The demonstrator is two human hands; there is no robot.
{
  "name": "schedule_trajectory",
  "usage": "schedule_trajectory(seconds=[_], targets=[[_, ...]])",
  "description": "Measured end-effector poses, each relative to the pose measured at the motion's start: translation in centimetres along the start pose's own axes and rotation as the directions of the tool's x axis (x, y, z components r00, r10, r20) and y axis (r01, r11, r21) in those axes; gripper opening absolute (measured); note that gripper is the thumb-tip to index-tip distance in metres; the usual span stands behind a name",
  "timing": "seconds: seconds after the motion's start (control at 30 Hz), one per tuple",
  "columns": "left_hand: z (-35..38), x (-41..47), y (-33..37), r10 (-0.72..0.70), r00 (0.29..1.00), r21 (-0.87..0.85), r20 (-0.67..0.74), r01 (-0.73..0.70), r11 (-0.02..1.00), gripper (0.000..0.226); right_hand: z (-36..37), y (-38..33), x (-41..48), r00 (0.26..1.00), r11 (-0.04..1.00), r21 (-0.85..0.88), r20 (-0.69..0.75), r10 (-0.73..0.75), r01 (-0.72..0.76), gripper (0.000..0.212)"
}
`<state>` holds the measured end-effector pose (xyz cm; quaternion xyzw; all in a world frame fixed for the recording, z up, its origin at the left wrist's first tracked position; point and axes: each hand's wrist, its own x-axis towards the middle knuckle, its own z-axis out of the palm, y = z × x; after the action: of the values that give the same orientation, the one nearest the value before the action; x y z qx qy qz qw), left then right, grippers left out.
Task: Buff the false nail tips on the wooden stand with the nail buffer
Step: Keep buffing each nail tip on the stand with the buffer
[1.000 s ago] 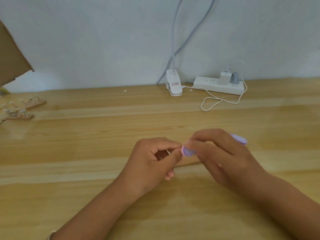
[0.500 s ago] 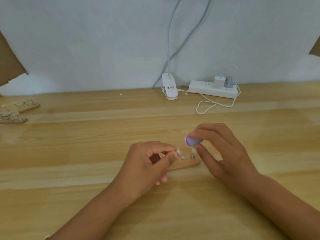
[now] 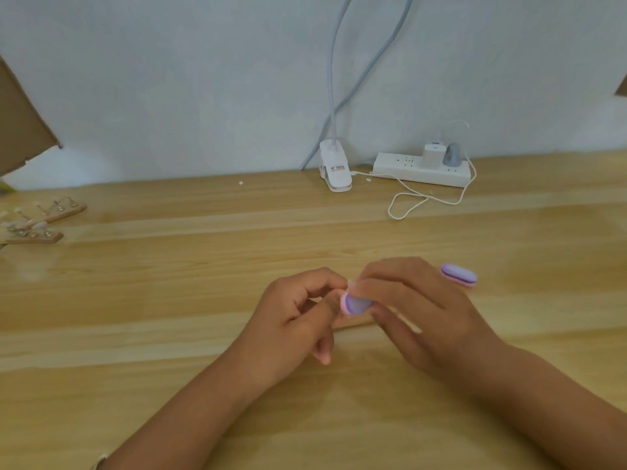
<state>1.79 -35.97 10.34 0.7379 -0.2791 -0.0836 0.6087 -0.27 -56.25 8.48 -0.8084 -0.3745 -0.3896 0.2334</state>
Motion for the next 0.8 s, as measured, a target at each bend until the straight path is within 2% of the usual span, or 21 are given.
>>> schedule_trajectory(seconds=[0.13, 0.2, 0.3, 0.43, 0.5, 0.6, 0.7, 0.8], targets=[[-0.2, 0.1, 0.1, -0.043, 0.999, -0.06, 0.001, 0.043, 0.997, 0.021, -1.1, 1.1, 0.0, 0.988, 0.99, -0.02, -0.07, 0.139, -0.141, 0.035], [-0.1, 0.2, 0.0, -0.042, 0.999, -0.065, 0.015, 0.043, 0.997, 0.022, -0.7, 0.4, 0.0, 0.989, 0.992, 0.02, -0.084, 0.126, -0.124, 0.027], [0.0, 0.2, 0.1, -0.027, 0.998, -0.075, 0.049, 0.031, 0.997, 0.022, 0.1, -0.5, -0.1, 0.999, 0.998, 0.049, -0.028, 0.029, -0.027, 0.026], [-0.1, -0.1, 0.4, -0.028, 0.998, -0.143, 0.065, 0.037, 0.989, 0.021, -0.8, 1.0, 0.0, 0.991, 0.991, -0.029, -0.032, 0.131, -0.131, 0.034], [-0.1, 0.0, 0.4, -0.031, 0.997, -0.165, 0.075, 0.043, 0.985, 0.021, -1.0, 0.7, 0.1, 0.984, 0.987, 0.0, -0.074, 0.163, -0.163, 0.029], [-0.1, -0.1, 0.4, -0.027, 0.991, -0.194, 0.129, 0.052, 0.98, 0.021, -0.2, -0.8, 0.2, 0.995, 0.996, 0.061, -0.065, 0.076, -0.072, 0.022], [-0.2, -0.1, 0.4, -0.014, 0.986, -0.23, 0.166, 0.052, 0.972, 0.022, 0.0, -0.5, 0.1, 1.0, 0.996, -0.087, -0.016, -0.002, 0.0, 0.036], [-0.5, 0.1, 0.6, -0.034, 0.984, -0.249, 0.173, 0.077, 0.965, 0.025, -0.8, 0.8, 0.1, 0.996, 0.983, -0.163, -0.057, 0.073, -0.081, 0.049]])
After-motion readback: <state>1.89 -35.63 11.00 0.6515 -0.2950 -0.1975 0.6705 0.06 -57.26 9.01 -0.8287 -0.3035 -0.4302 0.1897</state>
